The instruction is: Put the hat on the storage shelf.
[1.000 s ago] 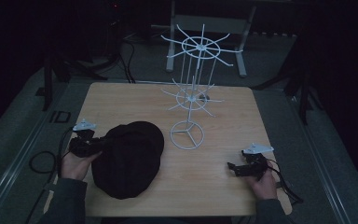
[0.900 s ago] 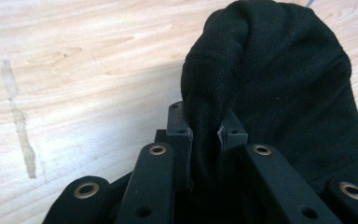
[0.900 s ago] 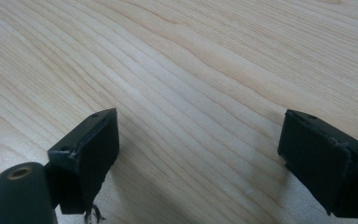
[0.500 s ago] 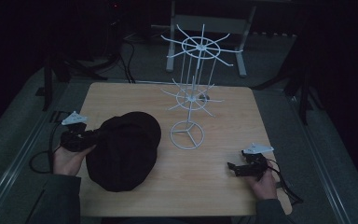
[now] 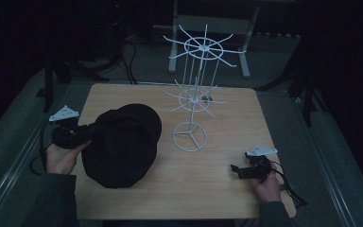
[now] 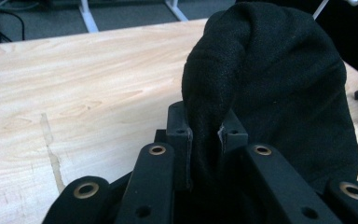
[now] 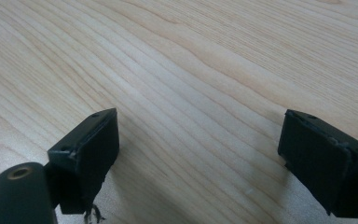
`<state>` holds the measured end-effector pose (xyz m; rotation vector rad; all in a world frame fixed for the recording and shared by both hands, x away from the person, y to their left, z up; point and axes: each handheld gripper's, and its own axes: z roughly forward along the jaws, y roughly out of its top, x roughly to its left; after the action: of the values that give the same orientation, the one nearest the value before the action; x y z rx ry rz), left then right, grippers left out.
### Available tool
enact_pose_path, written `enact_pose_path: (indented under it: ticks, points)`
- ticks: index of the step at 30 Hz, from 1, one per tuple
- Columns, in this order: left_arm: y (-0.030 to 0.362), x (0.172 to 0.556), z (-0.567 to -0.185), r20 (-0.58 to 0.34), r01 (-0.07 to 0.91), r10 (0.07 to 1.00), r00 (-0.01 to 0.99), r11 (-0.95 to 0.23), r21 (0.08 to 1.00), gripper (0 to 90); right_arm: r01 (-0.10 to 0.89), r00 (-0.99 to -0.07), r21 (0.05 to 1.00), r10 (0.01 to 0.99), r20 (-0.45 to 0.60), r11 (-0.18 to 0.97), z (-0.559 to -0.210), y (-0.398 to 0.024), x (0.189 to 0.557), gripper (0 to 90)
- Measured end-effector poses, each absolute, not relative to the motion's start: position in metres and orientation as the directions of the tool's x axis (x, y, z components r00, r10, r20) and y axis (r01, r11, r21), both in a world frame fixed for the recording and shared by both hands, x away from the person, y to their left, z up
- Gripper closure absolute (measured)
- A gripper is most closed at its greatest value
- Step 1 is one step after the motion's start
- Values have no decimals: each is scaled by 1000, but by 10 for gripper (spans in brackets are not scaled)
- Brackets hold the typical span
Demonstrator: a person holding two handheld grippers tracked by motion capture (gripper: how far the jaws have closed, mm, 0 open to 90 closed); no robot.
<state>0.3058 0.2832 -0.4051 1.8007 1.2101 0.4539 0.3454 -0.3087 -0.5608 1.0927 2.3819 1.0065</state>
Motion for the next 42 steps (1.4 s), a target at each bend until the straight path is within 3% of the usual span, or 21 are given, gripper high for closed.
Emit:
enact_pose_path:
  ticks: [42]
  points:
    - [290,306,-343,-179,396,843,507,-44,917,801,525,-647,720,762,-8,454,-561,-309,346,123]
